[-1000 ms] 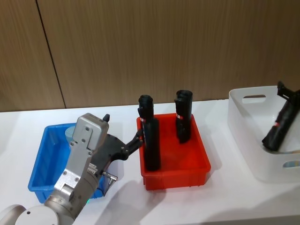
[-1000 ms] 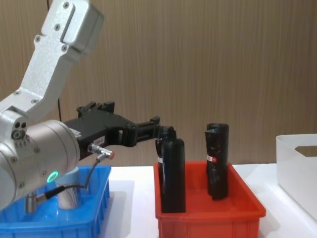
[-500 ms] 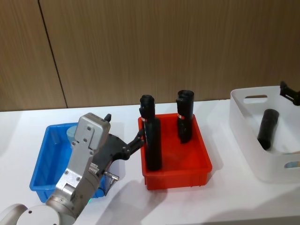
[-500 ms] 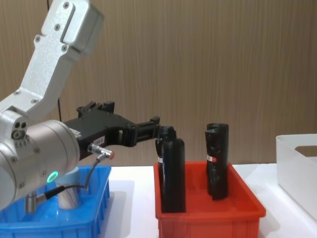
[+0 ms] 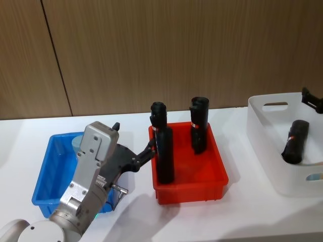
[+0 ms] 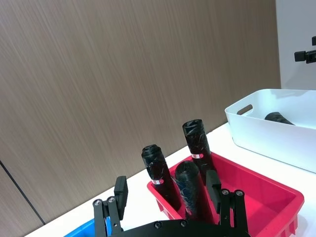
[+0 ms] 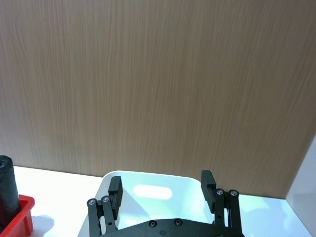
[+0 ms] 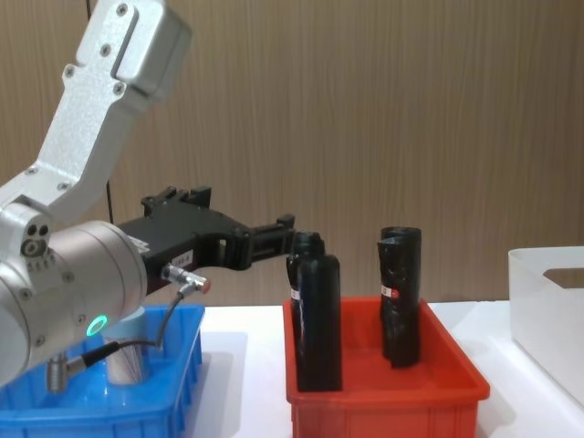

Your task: Pick the cotton swabs from the blue box and place them into the white box.

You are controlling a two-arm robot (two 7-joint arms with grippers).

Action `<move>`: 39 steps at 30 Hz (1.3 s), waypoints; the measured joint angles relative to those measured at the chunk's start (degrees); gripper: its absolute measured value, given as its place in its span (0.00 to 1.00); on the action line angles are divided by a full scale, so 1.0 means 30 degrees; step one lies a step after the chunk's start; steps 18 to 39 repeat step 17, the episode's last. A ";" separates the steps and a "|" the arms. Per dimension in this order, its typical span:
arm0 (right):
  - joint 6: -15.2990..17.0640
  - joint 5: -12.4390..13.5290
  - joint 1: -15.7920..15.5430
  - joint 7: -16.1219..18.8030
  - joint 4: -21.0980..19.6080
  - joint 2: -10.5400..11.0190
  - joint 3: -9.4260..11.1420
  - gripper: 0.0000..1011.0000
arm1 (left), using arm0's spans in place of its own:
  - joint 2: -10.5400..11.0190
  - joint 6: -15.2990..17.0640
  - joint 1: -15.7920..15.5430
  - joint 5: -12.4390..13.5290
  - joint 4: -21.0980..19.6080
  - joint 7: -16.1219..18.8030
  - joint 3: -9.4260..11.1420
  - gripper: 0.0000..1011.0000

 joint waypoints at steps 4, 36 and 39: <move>0.0001 0.0000 -0.0001 0.0000 0.0000 -0.0001 0.0000 0.99 | 0.0000 0.0001 0.0000 -0.0001 0.0001 0.0001 0.0001 0.99; 0.0001 0.0000 0.0000 0.0000 -0.0001 0.0000 -0.0001 0.99 | -0.0001 0.0000 0.0000 0.0000 0.0001 0.0000 0.0001 0.99; 0.0001 0.0000 0.0000 0.0000 -0.0001 0.0000 -0.0001 0.99 | -0.0001 0.0000 0.0000 0.0000 0.0001 0.0000 0.0001 0.99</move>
